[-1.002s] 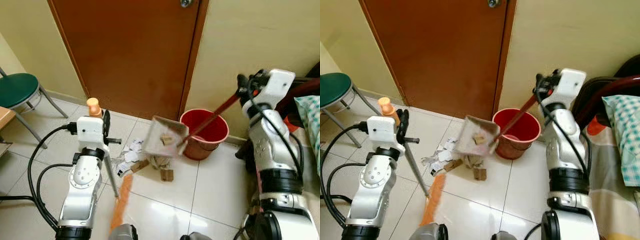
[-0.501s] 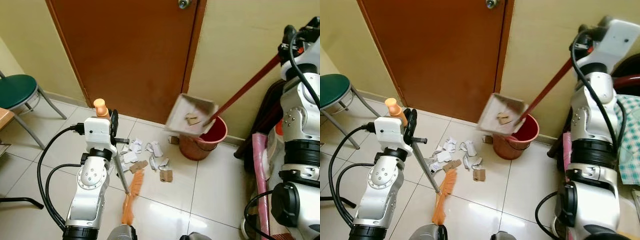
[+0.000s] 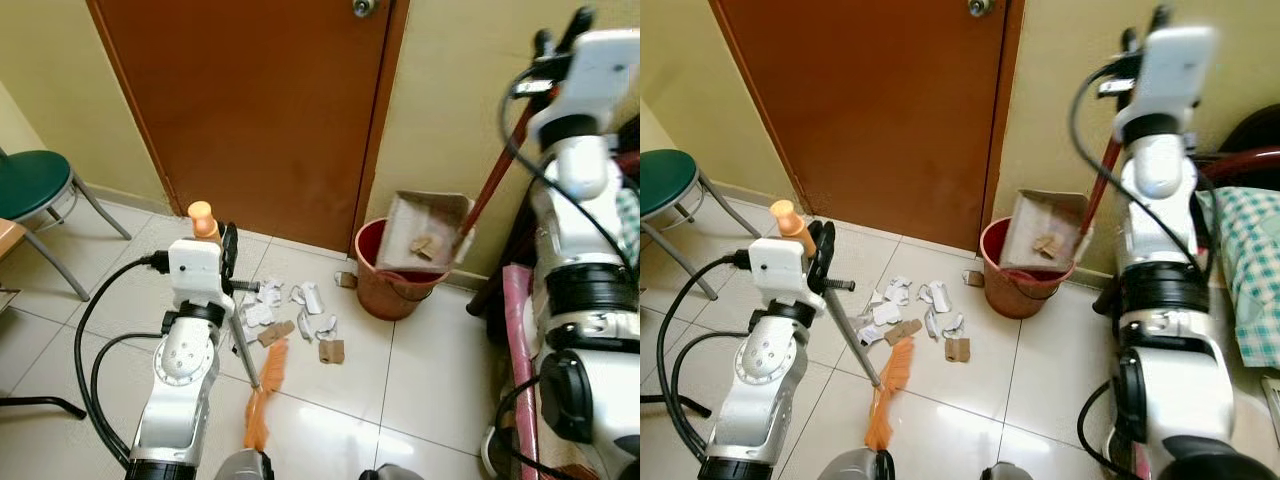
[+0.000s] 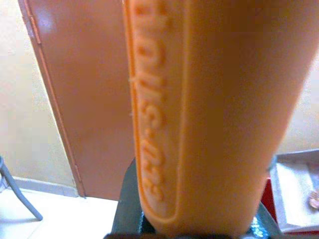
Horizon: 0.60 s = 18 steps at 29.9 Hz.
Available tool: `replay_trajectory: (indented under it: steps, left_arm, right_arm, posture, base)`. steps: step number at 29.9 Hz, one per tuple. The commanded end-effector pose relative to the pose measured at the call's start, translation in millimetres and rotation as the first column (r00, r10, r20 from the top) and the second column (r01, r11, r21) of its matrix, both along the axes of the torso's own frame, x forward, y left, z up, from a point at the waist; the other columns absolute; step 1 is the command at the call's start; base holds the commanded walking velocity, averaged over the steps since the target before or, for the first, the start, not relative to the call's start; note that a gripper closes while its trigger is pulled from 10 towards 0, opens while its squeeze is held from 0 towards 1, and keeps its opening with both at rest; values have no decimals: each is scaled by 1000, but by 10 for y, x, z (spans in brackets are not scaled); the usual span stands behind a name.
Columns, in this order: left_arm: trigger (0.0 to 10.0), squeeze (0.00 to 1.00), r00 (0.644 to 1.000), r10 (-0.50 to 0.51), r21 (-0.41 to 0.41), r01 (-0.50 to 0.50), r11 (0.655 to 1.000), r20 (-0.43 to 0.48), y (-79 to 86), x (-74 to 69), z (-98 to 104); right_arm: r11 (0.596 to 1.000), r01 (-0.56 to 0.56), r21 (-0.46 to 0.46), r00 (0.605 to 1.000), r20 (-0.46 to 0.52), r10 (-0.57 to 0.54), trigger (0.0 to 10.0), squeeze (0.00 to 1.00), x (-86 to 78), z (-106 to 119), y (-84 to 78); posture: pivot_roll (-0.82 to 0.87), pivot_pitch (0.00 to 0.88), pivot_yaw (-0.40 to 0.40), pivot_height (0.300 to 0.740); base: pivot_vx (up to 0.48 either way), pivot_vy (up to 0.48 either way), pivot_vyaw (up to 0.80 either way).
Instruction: Sweep floor
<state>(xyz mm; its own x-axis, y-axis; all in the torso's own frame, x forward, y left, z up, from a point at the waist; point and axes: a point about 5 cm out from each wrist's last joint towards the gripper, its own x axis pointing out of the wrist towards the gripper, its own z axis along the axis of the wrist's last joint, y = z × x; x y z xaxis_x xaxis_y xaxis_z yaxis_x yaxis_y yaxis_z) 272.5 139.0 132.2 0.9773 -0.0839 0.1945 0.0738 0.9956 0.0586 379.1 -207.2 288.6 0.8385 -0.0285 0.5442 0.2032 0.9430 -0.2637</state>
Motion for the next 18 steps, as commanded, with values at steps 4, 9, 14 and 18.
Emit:
replay_trajectory:
  steps: [4,9,14,18]
  left_arm:
    - [10000,0,1000,-14,15,14,1000,-23,0,-59,-25]
    - [10000,0,1000,-17,17,17,1000,-25,-1,-78,-25]
    - [10000,0,999,-16,19,16,1000,-28,3,-89,-17]
    - [10000,0,999,-18,19,18,1000,-31,-3,-95,-18]
  right_arm:
    - [990,-17,-140,995,93,30,10000,0,-10,8,245]
    - [968,-54,-244,991,103,81,10000,0,-19,-110,448]
    - [928,-155,-339,978,81,193,10000,0,-63,-240,690]
    - [892,-248,-379,959,32,280,10000,0,-88,-356,806]
  posture:
    - [35,52,-15,740]
    - [41,59,-15,740]
    - [42,70,-15,740]
    - [39,74,-17,740]
  base:
    - [0,0,0]
    - [0,0,0]
    - [0,0,0]
    - [0,0,0]
